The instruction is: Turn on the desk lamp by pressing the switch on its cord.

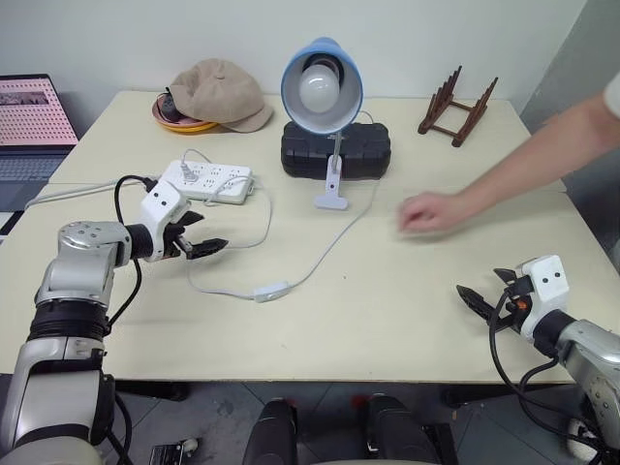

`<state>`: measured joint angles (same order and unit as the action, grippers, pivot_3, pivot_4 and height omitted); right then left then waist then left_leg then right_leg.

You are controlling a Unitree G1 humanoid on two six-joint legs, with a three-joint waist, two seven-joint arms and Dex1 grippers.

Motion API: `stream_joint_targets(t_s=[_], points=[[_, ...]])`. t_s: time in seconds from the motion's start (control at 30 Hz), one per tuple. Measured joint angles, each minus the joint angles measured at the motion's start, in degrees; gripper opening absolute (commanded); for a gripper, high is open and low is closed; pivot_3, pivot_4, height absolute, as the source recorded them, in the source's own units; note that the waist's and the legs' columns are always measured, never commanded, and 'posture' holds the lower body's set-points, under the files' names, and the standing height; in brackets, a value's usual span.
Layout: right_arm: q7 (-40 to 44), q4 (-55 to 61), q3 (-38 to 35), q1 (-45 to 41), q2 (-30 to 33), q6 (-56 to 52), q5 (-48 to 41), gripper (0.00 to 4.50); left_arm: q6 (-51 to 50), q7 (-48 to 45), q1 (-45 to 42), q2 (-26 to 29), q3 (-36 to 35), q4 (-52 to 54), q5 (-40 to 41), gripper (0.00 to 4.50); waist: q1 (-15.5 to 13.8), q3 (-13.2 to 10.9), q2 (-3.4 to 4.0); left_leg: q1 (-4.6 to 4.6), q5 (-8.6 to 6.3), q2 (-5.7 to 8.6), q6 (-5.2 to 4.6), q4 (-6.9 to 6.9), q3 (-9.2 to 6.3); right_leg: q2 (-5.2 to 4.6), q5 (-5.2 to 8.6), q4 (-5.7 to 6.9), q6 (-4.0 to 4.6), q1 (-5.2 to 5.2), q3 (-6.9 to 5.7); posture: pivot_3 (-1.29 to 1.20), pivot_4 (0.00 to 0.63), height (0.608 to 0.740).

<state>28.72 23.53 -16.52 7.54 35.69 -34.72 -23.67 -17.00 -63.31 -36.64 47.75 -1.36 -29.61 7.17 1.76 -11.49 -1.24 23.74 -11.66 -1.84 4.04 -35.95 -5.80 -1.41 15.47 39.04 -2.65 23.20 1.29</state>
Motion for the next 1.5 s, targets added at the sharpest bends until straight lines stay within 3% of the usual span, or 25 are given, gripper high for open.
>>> stream_joint_targets(t_s=[0.13, 0.4, 0.57, 0.7, 0.93, 1.03, 1.5], points=[[2.01, 1.30, 0.45, 0.33, 1.44, -0.99, -0.59, 4.50, -2.92, -5.36, 1.23, 3.01, 1.18, 5.03, 0.83, 4.27, 0.07, -0.01, 0.02, 0.01, 0.00, 0.00, 0.00, 0.01, 0.03, 0.00, 0.00, 0.00, 0.01, 0.01, 0.04, 0.00, 0.150, 0.740], [16.53, 14.16, 4.80, 0.28, 12.60, -8.13, -12.02, 4.50, -5.50, -20.46, 9.08, 9.60, 6.27, 22.57, 4.33, 4.27, 0.04, 0.00, 0.05, -0.04, 0.00, -0.07, 0.00, -0.01, 0.05, 0.02, 0.05, -0.01, 0.08, 0.00, 0.04, 0.00, 0.150, 0.740], [17.95, 18.78, 8.18, -4.81, 14.27, -12.12, -17.34, 4.50, -4.71, -19.73, 10.11, 7.33, 8.33, 25.36, 4.26, 4.27, -0.08, 0.00, 0.03, -0.04, 0.00, -0.07, -0.01, -0.07, 0.08, 0.02, 0.18, -0.01, 0.33, -0.02, 0.06, 0.00, 0.150, 0.740], [14.22, 20.21, 10.44, -8.92, 11.54, -14.37, -19.27, 4.50, -4.10, -17.04, 9.67, 3.47, 9.95, 24.15, 3.55, 4.27, -0.12, 0.02, -0.01, 0.02, 0.00, -0.06, 0.00, -0.09, 0.08, 0.02, 0.01, -0.05, 0.03, -0.01, 0.05, 0.00, 0.150, 0.740], [10.77, 21.32, 11.07, -7.31, 11.22, -15.83, -20.34, 4.50, -1.89, -17.22, 9.28, 2.26, 11.89, 22.30, 2.52, 4.27, -0.11, 0.02, 0.00, 0.03, -0.01, -0.07, -0.01, -0.01, 0.04, 0.03, 0.03, -0.05, 0.04, 0.03, 0.00, 0.00, 0.150, 0.740], [9.87, 21.36, 11.04, -6.55, 11.04, -15.83, -20.36, 4.50, -0.18, -17.61, 8.72, 1.55, 12.77, 20.54, 1.92, 3.83, -0.11, 0.02, -0.01, 0.03, 0.00, -0.07, -0.01, -0.05, 0.04, 0.03, 0.02, -0.04, 0.05, 0.03, 0.01, 0.00, 0.150, 0.740], [8.38, 21.77, 11.03, -4.22, 11.03, -14.44, -19.79, 4.50, 4.74, -18.53, 6.21, -0.67, 14.85, 14.28, -0.78, 0.64, -0.10, 0.02, -0.01, 0.03, 0.00, -0.07, -0.01, -0.05, 0.04, 0.03, 0.01, -0.04, 0.04, 0.01, 0.01, 0.00, 0.150, 0.740]])
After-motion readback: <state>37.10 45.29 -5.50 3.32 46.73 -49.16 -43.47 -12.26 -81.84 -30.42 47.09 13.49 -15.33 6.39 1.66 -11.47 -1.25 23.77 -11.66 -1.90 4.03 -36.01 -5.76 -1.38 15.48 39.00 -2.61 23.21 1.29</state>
